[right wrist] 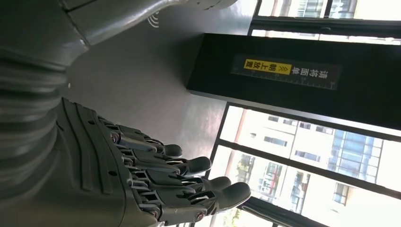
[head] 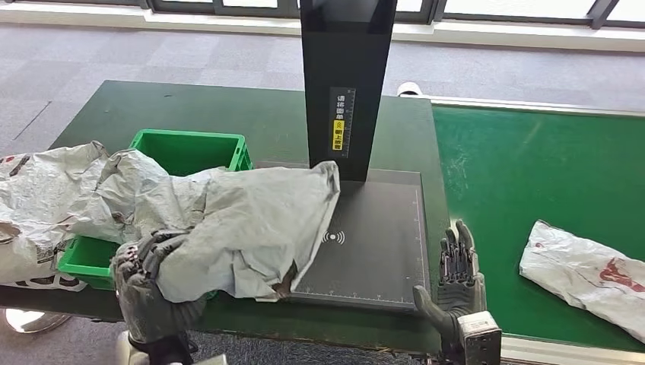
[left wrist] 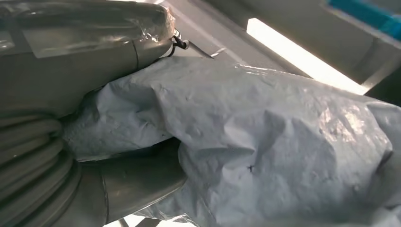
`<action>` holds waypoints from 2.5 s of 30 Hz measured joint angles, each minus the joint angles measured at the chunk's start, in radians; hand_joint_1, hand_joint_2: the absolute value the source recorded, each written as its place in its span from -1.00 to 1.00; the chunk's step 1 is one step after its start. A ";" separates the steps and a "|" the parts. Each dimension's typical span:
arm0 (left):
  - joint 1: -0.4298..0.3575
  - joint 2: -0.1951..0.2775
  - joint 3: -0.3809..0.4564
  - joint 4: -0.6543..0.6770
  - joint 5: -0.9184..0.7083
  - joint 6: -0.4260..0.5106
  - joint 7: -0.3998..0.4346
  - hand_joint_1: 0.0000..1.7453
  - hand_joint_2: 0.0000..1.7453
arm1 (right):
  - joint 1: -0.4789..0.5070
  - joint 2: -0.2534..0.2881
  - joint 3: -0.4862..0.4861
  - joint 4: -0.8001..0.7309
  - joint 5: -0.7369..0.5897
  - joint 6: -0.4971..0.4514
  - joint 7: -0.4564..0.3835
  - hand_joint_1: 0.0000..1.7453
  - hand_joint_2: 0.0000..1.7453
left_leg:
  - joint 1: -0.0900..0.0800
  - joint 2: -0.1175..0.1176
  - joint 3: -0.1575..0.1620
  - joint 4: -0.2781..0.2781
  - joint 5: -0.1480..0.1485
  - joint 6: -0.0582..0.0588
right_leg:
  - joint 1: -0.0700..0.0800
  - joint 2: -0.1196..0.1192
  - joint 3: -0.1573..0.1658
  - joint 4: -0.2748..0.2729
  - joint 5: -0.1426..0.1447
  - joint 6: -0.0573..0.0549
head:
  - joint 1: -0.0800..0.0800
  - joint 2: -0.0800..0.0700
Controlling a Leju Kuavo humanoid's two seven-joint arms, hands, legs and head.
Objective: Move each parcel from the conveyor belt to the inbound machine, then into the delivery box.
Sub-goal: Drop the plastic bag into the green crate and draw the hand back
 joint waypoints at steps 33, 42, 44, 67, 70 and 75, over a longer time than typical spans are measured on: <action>-0.439 0.157 0.562 0.682 0.072 -0.021 0.088 1.00 1.00 | 0.031 0.000 -0.009 -0.025 -0.009 0.036 0.000 -1.00 1.00 | 0.000 0.001 -0.001 0.000 0.003 -0.003 | 0.001 0.001 -0.002 0.002 0.002 -0.002 | 0.000 0.000; -0.432 0.150 0.566 0.682 0.063 0.007 0.085 -1.00 -1.00 | 0.029 0.000 -0.009 -0.024 -0.013 0.033 0.000 -1.00 1.00 | 0.000 0.001 -0.001 0.000 0.003 -0.003 | 0.000 0.001 -0.002 0.002 0.002 -0.002 | 0.000 0.000; -0.410 0.140 0.565 0.650 0.081 0.004 0.089 -1.00 -1.00 | 0.025 0.000 -0.009 -0.023 -0.018 0.032 0.000 -1.00 1.00 | 0.000 0.002 -0.001 0.000 0.003 -0.003 | 0.000 0.002 -0.002 0.002 0.002 -0.002 | 0.000 0.000; -0.189 0.071 0.388 0.315 0.303 -0.259 0.233 -1.00 -1.00 | 0.022 0.005 -0.037 -0.032 -0.006 0.011 0.000 -1.00 1.00 | 0.000 0.002 -0.001 0.000 0.002 -0.002 | 0.000 0.002 -0.003 0.002 0.002 -0.002 | 0.000 0.000; -0.153 0.057 0.359 0.280 0.207 -0.178 0.319 -1.00 -1.00 | 0.017 0.005 -0.040 -0.032 -0.013 0.005 0.000 -1.00 1.00 | 0.000 0.002 -0.002 0.000 0.002 -0.003 | 0.000 0.002 -0.003 0.001 0.002 -0.002 | 0.000 0.000; -0.122 0.046 0.322 0.267 0.118 -0.137 0.373 -1.00 -1.00 | 0.011 0.004 -0.042 -0.030 -0.017 -0.002 0.000 -1.00 1.00 | 0.000 0.002 -0.002 0.000 0.002 -0.002 | 0.000 0.002 -0.003 0.001 0.002 -0.002 | 0.000 0.000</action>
